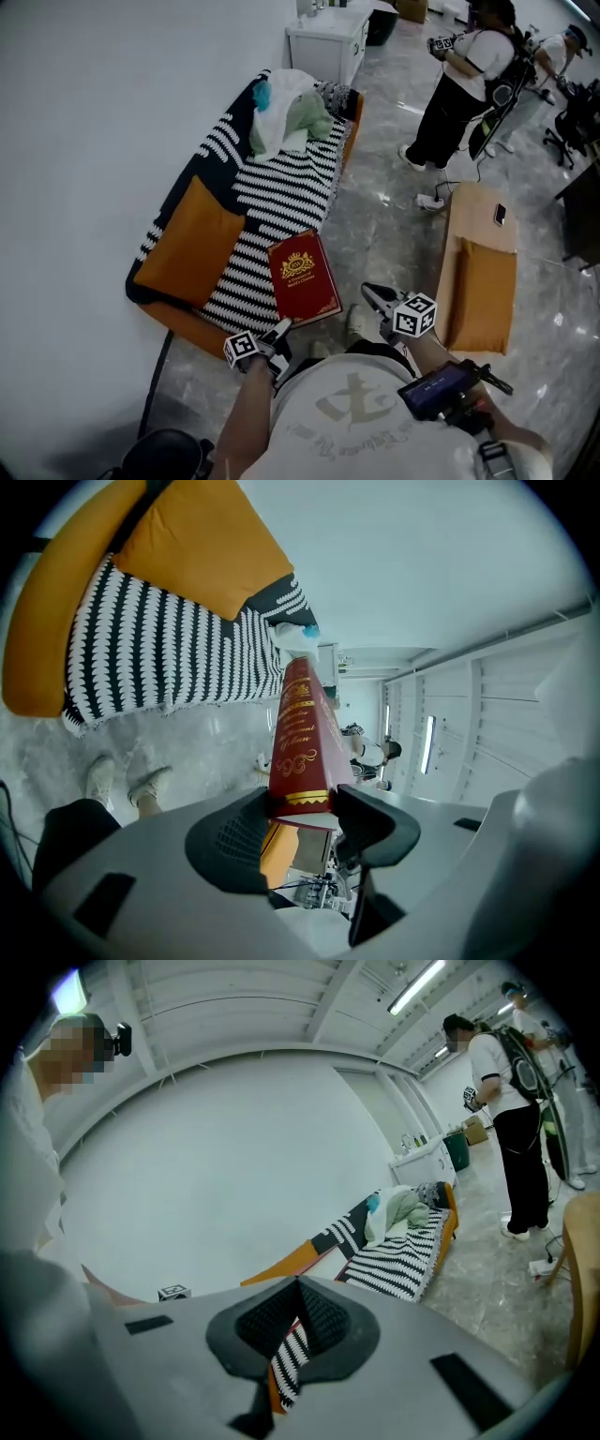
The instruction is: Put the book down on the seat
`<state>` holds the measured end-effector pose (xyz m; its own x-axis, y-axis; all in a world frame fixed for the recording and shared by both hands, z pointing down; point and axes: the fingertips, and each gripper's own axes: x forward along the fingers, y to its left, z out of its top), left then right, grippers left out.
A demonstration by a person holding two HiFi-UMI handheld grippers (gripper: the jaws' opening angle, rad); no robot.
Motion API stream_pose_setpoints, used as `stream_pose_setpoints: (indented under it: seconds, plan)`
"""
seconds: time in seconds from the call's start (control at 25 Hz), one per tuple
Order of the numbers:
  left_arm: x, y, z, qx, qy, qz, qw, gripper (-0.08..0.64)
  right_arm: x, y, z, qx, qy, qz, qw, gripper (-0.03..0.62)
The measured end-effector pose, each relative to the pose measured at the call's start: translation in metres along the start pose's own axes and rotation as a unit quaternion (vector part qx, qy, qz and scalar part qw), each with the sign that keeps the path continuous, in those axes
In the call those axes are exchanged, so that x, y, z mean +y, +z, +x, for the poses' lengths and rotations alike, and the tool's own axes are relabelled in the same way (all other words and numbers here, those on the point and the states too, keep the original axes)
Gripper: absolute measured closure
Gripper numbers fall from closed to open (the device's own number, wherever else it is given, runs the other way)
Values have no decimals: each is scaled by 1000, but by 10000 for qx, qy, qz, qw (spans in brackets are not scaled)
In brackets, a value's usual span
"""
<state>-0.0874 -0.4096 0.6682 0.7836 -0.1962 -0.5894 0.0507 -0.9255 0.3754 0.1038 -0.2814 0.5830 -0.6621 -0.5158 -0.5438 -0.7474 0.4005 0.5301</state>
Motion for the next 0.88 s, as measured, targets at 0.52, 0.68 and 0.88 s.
stream_pose_setpoints:
  seconds: [0.52, 0.68, 0.88]
  plan:
    - [-26, 6, 54, 230, 16, 83, 9997, 319, -52, 23, -9, -52, -201, 277, 9994, 578]
    - [-36, 7, 77, 229, 52, 68, 9997, 319, -74, 33, -10, -31, -188, 330, 9993, 578]
    - [-54, 14, 117, 178, 114, 29, 9998, 319, -113, 58, -6, 17, -112, 393, 9992, 578]
